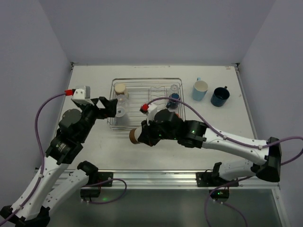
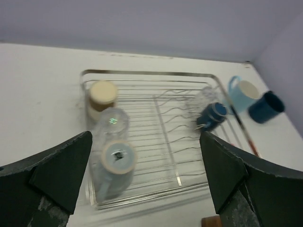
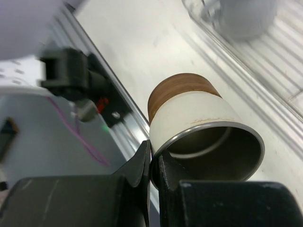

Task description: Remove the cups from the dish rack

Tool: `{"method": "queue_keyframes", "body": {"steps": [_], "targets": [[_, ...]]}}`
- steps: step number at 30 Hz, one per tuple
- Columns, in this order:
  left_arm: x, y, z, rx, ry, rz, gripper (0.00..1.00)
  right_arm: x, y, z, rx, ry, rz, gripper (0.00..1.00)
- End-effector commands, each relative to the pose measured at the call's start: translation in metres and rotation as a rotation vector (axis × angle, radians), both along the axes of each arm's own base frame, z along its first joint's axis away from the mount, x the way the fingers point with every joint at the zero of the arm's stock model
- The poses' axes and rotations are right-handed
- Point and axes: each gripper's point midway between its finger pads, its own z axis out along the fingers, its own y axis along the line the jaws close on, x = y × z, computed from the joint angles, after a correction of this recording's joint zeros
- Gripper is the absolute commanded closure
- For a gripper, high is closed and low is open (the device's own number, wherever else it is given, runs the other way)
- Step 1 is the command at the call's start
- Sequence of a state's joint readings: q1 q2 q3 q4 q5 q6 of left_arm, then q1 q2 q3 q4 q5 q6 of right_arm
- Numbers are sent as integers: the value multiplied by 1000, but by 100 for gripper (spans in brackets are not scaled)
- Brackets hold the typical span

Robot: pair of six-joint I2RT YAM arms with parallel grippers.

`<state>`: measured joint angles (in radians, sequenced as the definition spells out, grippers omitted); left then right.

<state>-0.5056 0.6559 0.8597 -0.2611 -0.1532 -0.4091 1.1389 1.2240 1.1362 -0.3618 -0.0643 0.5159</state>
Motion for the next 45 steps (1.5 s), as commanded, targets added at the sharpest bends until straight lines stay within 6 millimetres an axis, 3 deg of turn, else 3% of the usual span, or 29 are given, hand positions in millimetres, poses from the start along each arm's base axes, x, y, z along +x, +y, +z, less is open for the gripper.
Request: {"method": "queue_keyframes", "body": {"steps": [1,2,5,6,8,9,13,18,21,22,25,29,32,33,35,36,39,41,42,43,45], "targets": [[-10,82,-24,239,60,352,0,-5,-18,-57,-326,-27,-21,100],[-13,86,-18,207,33,371,0,-5,-12,-71,-385,-19,-18,100],[-29,108,2,105,-61,457,0,-10,3,-87,-444,-21,7,100],[-36,114,6,76,-92,473,0,-10,8,-104,-498,-22,16,100],[-43,122,12,38,-127,502,0,-8,12,-114,-555,-30,14,100],[-43,123,7,41,-122,509,0,-5,13,-131,-617,-37,11,100],[-48,130,-2,37,-127,531,0,2,17,-156,-742,-56,7,100],[-54,134,-3,28,-142,537,0,4,24,-172,-786,-51,13,100],[-52,132,-6,37,-132,529,0,4,26,-177,-797,-44,10,88],[-51,130,-6,38,-131,522,0,4,27,-176,-794,-46,6,72],[-50,128,-6,40,-129,510,0,4,30,-169,-768,-49,-2,52],[-48,122,-6,34,-124,485,0,2,33,-140,-683,-55,-15,43],[-42,105,-6,37,-99,409,0,0,31,-121,-622,-60,-27,37],[-39,92,-9,34,-76,353,0,0,28,-100,-565,-72,-37,37],[-28,72,-25,69,6,282,0,-2,22,-86,-497,-79,-48,36],[-26,54,-31,68,36,199,0,-5,16,-60,-418,-93,-52,36],[-13,23,-57,92,146,86,0,-10,-1,-41,-319,-108,-70,36],[-4,13,-72,116,204,62,0,-11,-21,-21,-227,-126,-101,36],[-1,9,-77,118,221,54,0,-12,-31,-27,-228,-124,-113,36],[3,6,-79,121,225,51,0,-12,-40,-9,-154,-141,-132,36],[11,0,-92,144,273,44,0,-11,-51,-5,-108,-139,-157,36]]}}
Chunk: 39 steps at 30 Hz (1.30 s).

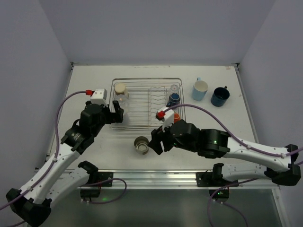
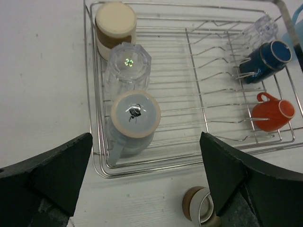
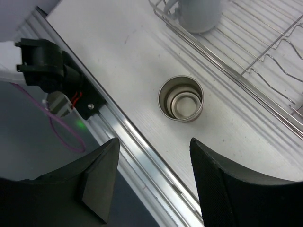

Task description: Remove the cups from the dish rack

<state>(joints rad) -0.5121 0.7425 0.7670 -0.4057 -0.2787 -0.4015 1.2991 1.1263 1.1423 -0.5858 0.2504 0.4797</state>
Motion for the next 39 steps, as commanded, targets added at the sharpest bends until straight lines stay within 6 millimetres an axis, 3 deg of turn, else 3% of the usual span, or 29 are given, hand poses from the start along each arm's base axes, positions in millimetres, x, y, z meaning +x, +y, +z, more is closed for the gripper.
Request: {"method": "queue_keyframes", "body": {"steps": [1,6,14,27,32,35,39], "targets": [[6,-21,5,-48,22,-66,0,6,-16,4,111,-15,-61,36],[20,-33,-22,-24,118,-66,0,8,-34,-8,172,-5,-83,28],[39,-29,-63,63,201,24,0,5,-34,-11,236,-9,-49,27],[77,-24,-90,158,191,134,1,0,-35,-20,258,-4,-25,29],[83,-23,-92,168,181,156,11,-2,-37,-23,269,8,-25,30],[84,-20,-89,170,164,168,27,-5,-33,-28,269,31,-11,30],[81,-20,-85,158,152,160,64,-6,-28,-32,267,48,-9,30]]}}
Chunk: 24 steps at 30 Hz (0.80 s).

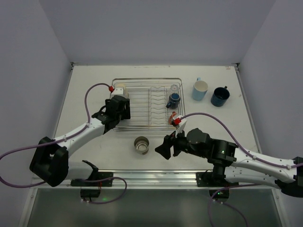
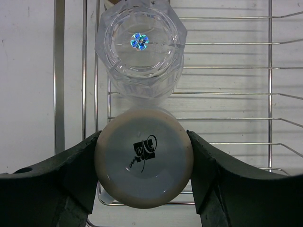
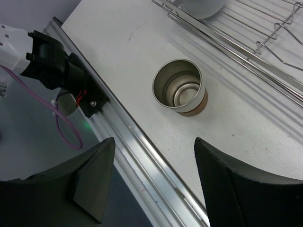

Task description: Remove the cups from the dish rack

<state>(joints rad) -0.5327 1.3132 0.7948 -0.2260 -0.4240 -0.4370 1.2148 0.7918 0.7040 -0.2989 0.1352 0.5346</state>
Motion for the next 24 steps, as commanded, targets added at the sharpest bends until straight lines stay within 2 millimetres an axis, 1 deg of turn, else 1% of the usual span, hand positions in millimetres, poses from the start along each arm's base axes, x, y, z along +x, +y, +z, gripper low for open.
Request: {"method": "queue_keyframes", "body": {"steps": [1,2,3,4,5,6,7,8,9,10,11,12,13,14,15,16,17,18,19,20,21,22,23,24], "targets": [[15,-3,41,-57,-143,27,68,1,10,7,53,13,0,30],[14,-3,45,-60,-151,20,72,2,11,8,54,12,-1,30],[12,-3,47,-65,-152,15,78,3,12,10,59,9,-3,29],[9,-3,56,-81,-171,7,83,5,14,9,52,10,-11,29],[7,-7,61,-104,-174,-16,86,6,15,9,50,11,-19,28],[4,-9,66,-116,-176,-31,89,8,18,14,63,7,-24,27],[1,-11,79,-145,-202,-46,90,11,22,13,65,12,-36,25],[-3,-16,85,-174,-207,-71,92,14,25,15,76,15,-45,23],[-6,-17,100,-202,-234,-83,93,18,31,22,117,15,-51,20],[-8,-20,107,-219,-244,-97,94,20,37,20,133,44,-49,18],[-11,-23,115,-243,-251,-117,95,22,42,24,163,50,-45,17],[-13,-25,129,-268,-273,-128,96,26,49,35,240,45,-43,16],[-15,-28,137,-291,-282,-142,97,32,52,37,268,47,-52,14],[-19,-35,145,-325,-286,-176,97,32,55,41,301,52,-36,13],[-21,-39,158,-359,-307,-193,98,36,57,50,362,44,-30,13],[-25,-41,168,-387,-324,-212,99,47,54,53,388,48,-62,12],[-28,-45,177,-425,-331,-218,100,53,52,58,416,37,-78,10],[-32,-53,189,-473,-351,-260,100,52,51,57,429,40,-57,8],[-37,-58,200,-516,-374,-292,100,56,50,66,468,18,-56,7],[-43,-67,207,-572,-371,-331,100,64,45,70,484,4,-73,6],[-47,-74,217,-621,-388,-368,100,67,43,72,502,-9,-77,4],[-52,-79,223,-657,-397,-397,100,73,39,73,511,-12,-94,3],[-56,-84,228,-713,-389,-411,100,76,37,74,519,-12,-98,2],[-64,-93,236,-764,-400,-470,100,77,35,75,534,-19,-98,1]]}}
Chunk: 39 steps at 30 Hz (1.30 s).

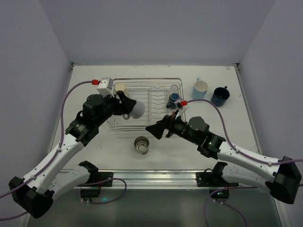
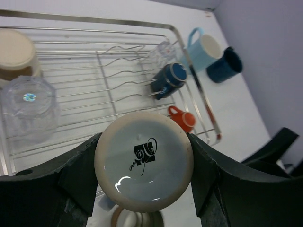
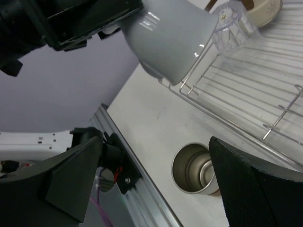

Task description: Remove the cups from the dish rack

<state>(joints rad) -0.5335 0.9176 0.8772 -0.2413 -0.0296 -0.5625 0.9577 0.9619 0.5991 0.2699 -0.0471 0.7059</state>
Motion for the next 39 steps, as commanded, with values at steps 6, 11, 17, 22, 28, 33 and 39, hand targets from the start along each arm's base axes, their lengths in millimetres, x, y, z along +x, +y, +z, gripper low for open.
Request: {"method": "queue_keyframes", "body": {"steps": [6,11,17,22,28,33,39], "targets": [[-46,-59,103,-438,-167,-362,100,9,-15,46,225,-95,-16,1],[-59,-68,106,-500,-149,-435,100,2,-15,67,278,-145,25,4],[-76,-78,110,-561,-155,-527,100,1,-14,89,313,-203,38,11],[-85,-89,106,-612,-127,-589,100,-4,-15,114,404,-275,57,19],[-87,-95,99,-619,-122,-599,99,-9,-20,135,481,-349,63,34],[-88,-99,94,-582,-120,-617,49,-5,-21,133,490,-321,44,77],[-70,-75,92,-355,-186,-455,0,6,-30,102,360,-227,-45,100]]}}
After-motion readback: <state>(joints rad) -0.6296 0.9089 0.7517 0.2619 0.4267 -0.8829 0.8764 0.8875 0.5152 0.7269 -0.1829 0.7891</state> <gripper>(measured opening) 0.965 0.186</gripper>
